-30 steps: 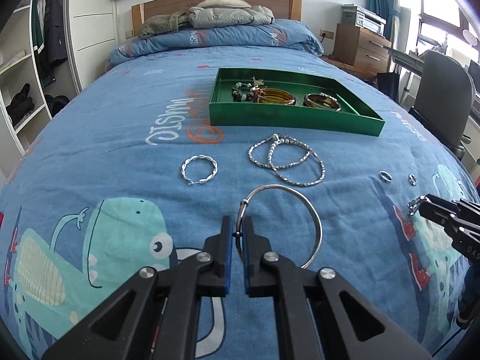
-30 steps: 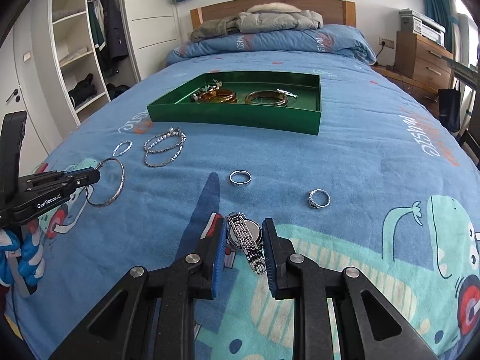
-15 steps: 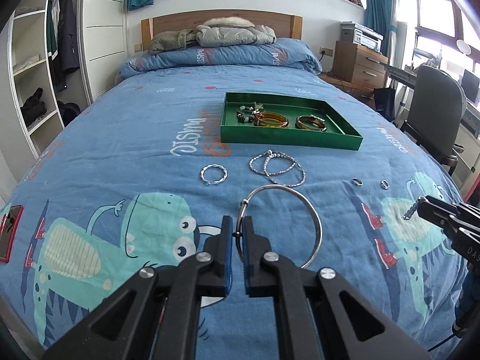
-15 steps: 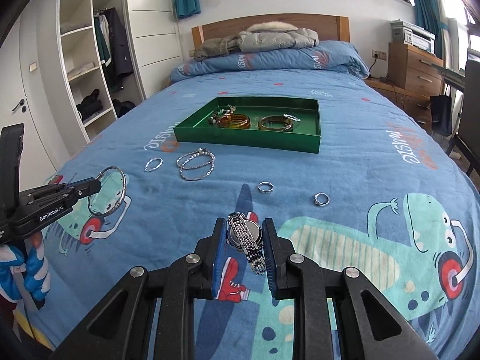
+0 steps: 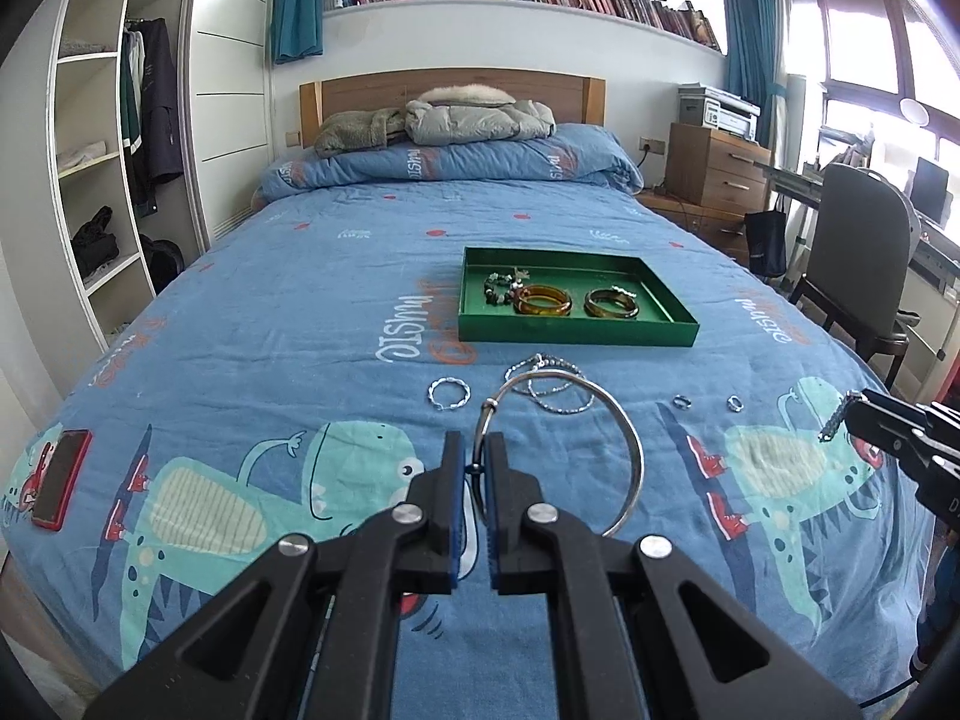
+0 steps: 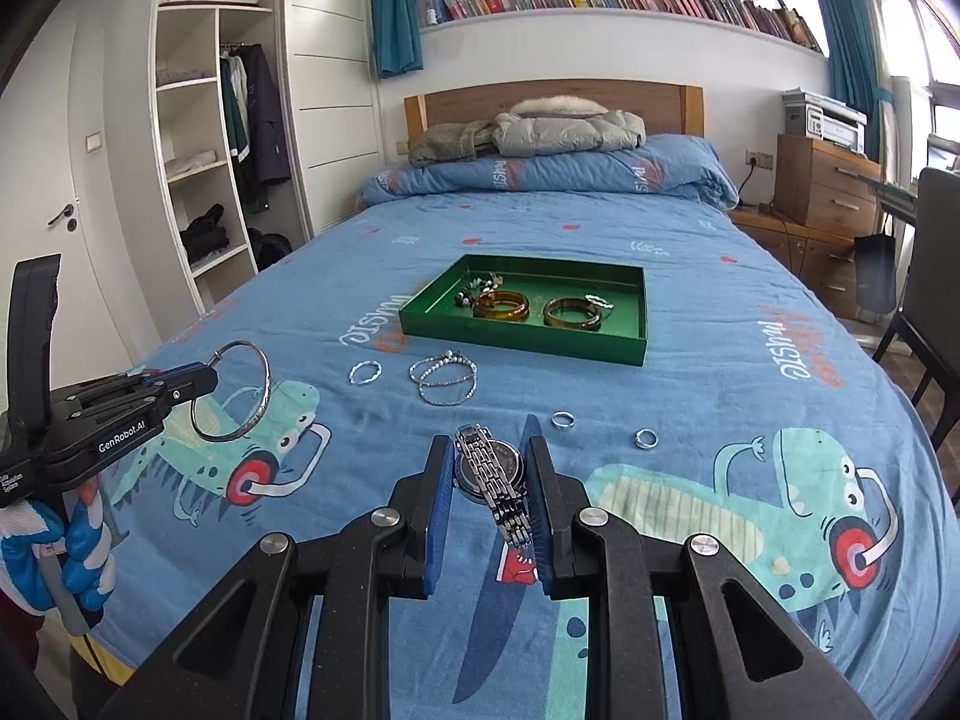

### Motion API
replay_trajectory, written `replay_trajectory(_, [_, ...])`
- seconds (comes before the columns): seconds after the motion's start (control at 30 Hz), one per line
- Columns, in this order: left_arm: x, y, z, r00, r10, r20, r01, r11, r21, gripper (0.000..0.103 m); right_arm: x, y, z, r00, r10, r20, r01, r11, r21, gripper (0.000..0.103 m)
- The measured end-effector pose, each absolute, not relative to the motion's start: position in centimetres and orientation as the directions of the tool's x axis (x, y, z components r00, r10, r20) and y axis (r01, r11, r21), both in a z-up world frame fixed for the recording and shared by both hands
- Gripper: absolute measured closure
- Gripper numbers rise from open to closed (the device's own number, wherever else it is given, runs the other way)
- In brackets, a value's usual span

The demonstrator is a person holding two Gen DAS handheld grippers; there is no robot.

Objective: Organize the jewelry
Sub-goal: 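Carry the silver bangle with the left tool while the right tool carries the watch into the tray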

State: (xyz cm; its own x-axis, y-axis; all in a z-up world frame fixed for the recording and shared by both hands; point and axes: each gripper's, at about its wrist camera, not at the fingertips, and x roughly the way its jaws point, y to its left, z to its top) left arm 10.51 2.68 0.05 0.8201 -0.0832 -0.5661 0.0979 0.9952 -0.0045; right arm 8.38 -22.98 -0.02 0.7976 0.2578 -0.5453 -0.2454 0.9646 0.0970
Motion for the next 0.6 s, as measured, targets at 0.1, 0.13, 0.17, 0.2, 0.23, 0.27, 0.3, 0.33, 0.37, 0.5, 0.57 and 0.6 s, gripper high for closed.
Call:
replay_trajectory(0.1, [10.2,2.7,0.8,0.828,-0.084,-0.554,0.098,0.995,-0.006,0.098,7.8,-23.0,1.1,0.809,0.255,-0.53,-0.244,0.965,0.093,0.08])
replay_trajectory(0.13, [10.2,2.7,0.9,0.829,-0.085,-0.553,0.097,0.995,-0.007,0.098,7.8,-22.9,1.4,0.81,0.254,-0.529,-0.242,0.966,0.094,0.08])
replay_trajectory(0.17, [10.2,2.6,1.0,0.83,-0.085,-0.551,0.097,0.995,-0.008,0.098,7.7,-22.9,1.6,0.811,0.25,-0.528,-0.239,0.967,0.09,0.08])
replay_trajectory(0.2, [10.1,2.6,1.0,0.83,-0.085,-0.551,0.097,0.995,-0.008,0.098,7.6,-22.8,1.8,0.813,0.247,-0.527,-0.237,0.968,0.087,0.08])
replay_trajectory(0.23, [10.1,2.6,1.1,0.83,-0.085,-0.551,0.097,0.995,-0.008,0.098,7.6,-22.9,1.9,0.815,0.244,-0.526,-0.235,0.968,0.087,0.08])
replay_trajectory(0.27, [10.1,2.6,1.1,0.83,-0.084,-0.551,0.096,0.995,-0.008,0.098,7.5,-22.9,2.1,0.817,0.242,-0.524,-0.232,0.969,0.085,0.08])
replay_trajectory(0.3, [10.1,2.6,1.2,0.831,-0.084,-0.55,0.094,0.995,-0.009,0.098,7.5,-22.9,2.2,0.819,0.239,-0.522,-0.229,0.97,0.084,0.08])
replay_trajectory(0.33, [10.1,2.5,1.2,0.831,-0.085,-0.549,0.095,0.995,-0.01,0.098,7.5,-23.0,2.4,0.82,0.237,-0.52,-0.227,0.97,0.083,0.08])
replay_trajectory(0.37, [10.1,2.5,1.3,0.833,-0.085,-0.547,0.094,0.995,-0.01,0.098,7.5,-23.1,2.5,0.821,0.235,-0.52,-0.225,0.971,0.084,0.08])
replay_trajectory(0.5, [10.3,2.0,2.2,0.838,-0.089,-0.538,0.1,0.995,-0.009,0.098,7.7,-23.3,2.9,0.827,0.226,-0.515,-0.217,0.973,0.077,0.079])
replay_trajectory(0.57, [10.7,1.8,2.7,0.841,-0.09,-0.534,0.103,0.995,-0.005,0.098,8.0,-23.4,3.2,0.831,0.221,-0.511,-0.213,0.974,0.074,0.08])
replay_trajectory(0.6, [11.1,1.6,2.9,0.842,-0.091,-0.531,0.105,0.994,-0.005,0.098,8.2,-23.5,3.3,0.832,0.219,-0.509,-0.211,0.975,0.075,0.08])
